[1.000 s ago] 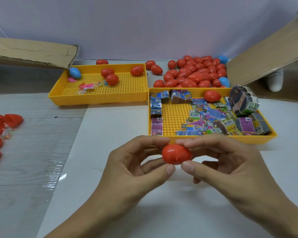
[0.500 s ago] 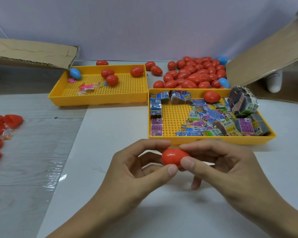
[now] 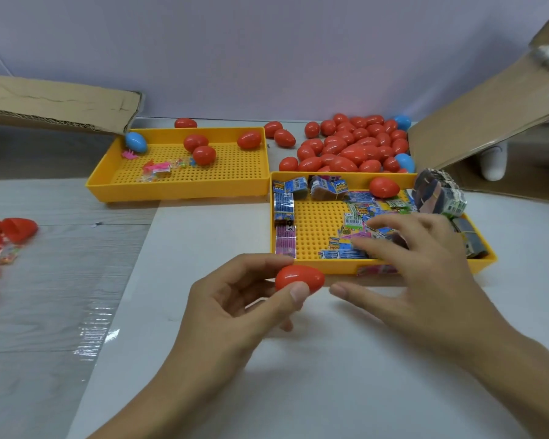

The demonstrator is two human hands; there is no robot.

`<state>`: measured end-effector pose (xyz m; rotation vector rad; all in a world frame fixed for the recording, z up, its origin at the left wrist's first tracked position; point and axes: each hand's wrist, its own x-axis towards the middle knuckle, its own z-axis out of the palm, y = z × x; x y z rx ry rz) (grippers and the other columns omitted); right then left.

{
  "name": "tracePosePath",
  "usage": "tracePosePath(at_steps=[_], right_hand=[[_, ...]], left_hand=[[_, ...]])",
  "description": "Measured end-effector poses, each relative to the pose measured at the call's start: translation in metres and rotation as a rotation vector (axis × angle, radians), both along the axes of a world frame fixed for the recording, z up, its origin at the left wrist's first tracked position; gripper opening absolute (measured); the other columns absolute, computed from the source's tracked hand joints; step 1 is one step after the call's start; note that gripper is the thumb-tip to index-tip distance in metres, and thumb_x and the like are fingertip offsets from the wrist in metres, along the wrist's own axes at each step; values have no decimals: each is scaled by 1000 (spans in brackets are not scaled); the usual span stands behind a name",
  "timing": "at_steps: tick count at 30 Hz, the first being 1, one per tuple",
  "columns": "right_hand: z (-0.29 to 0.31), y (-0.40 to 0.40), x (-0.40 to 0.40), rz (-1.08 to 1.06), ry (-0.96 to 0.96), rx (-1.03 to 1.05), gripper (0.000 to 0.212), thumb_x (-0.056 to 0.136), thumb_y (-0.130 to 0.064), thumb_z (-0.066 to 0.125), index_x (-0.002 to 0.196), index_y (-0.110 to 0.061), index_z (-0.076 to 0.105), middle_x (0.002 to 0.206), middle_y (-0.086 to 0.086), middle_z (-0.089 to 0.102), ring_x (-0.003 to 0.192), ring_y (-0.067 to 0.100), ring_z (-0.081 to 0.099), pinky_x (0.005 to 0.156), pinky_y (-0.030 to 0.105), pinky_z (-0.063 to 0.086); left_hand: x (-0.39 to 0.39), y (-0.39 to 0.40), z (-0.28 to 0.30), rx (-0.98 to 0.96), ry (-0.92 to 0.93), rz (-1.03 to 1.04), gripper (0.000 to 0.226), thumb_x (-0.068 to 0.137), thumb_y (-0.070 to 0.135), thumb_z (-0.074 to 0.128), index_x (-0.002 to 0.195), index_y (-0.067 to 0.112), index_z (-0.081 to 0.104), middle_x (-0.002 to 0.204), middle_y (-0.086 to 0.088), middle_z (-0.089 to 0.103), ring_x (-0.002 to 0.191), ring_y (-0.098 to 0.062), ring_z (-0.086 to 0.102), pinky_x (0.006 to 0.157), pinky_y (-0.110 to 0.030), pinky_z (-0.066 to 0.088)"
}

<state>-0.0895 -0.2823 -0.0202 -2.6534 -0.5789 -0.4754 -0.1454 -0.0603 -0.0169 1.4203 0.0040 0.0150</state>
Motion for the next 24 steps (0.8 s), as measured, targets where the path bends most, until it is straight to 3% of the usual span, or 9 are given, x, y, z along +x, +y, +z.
tracePosePath(at_steps=[4, 6, 8, 9, 12, 15, 17, 21, 24], right_hand=[[-6, 2, 3, 1, 6, 77, 21, 74, -31, 85, 91, -21, 79, 111, -3, 67, 108, 29, 49, 87, 52, 42], [-3, 1, 4, 18, 38, 191, 14, 76, -34, 83, 85, -24, 78, 111, -8, 66, 109, 24, 49, 96, 39, 38], [2, 0, 2, 27, 100, 354, 13, 79, -40, 77, 86, -29, 77, 112, -13, 66, 112, 18, 50, 98, 18, 33], [5, 0, 1, 27, 125, 431, 13, 79, -42, 73, 86, -32, 76, 112, -15, 66, 113, 15, 51, 96, 15, 34], [11, 2, 0, 2, 141, 564, 15, 79, -43, 64, 87, -35, 74, 109, -17, 68, 112, 10, 55, 90, 25, 44], [16, 7, -7, 56, 134, 686, 11, 85, -41, 63, 84, -37, 73, 95, -20, 70, 99, 8, 63, 78, 23, 49], [19, 10, -15, 115, 117, 735, 21, 93, -41, 60, 78, -34, 73, 88, -20, 69, 88, 4, 64, 71, 19, 49], [23, 17, -31, 238, 211, 771, 35, 92, -43, 55, 77, -15, 69, 71, -12, 63, 64, 3, 56, 58, 10, 42], [19, 26, -39, 294, 399, 813, 39, 89, -51, 57, 69, -20, 70, 64, 0, 60, 52, 8, 51, 49, 20, 42]], left_hand=[[2, 2, 0, -42, -3, -1, 39, 68, 35, 79, 106, 25, 75, 96, -12, 75, 73, -24, 70, 64, -26, 55], [1, 4, -1, -31, 5, -36, 38, 70, 37, 78, 106, 25, 76, 97, -10, 75, 80, -28, 73, 71, -27, 57], [0, 4, -2, -36, 18, -70, 36, 70, 36, 77, 104, 24, 75, 97, -10, 75, 84, -31, 74, 75, -29, 59], [0, 4, -3, -39, 19, -82, 33, 70, 34, 77, 102, 23, 75, 95, -10, 75, 85, -31, 74, 75, -29, 59], [-1, 4, -5, -26, 12, -103, 28, 71, 32, 72, 96, 21, 74, 92, -12, 74, 81, -28, 72, 67, -27, 56], [0, 4, -5, -65, 14, -104, 17, 72, 21, 63, 85, 20, 73, 95, -10, 73, 72, -22, 65, 56, -26, 50], [0, 4, -2, -71, 22, -112, 18, 74, 16, 55, 80, 18, 72, 92, -8, 70, 67, -18, 59, 53, -24, 46], [-2, 2, 0, 52, -47, -145, 29, 77, 40, 54, 79, 20, 75, 86, -4, 63, 65, -17, 53, 56, -24, 45], [-7, -6, 2, 166, -135, -197, 22, 81, 44, 63, 82, 25, 74, 85, -1, 61, 65, -17, 53, 60, -24, 45]])
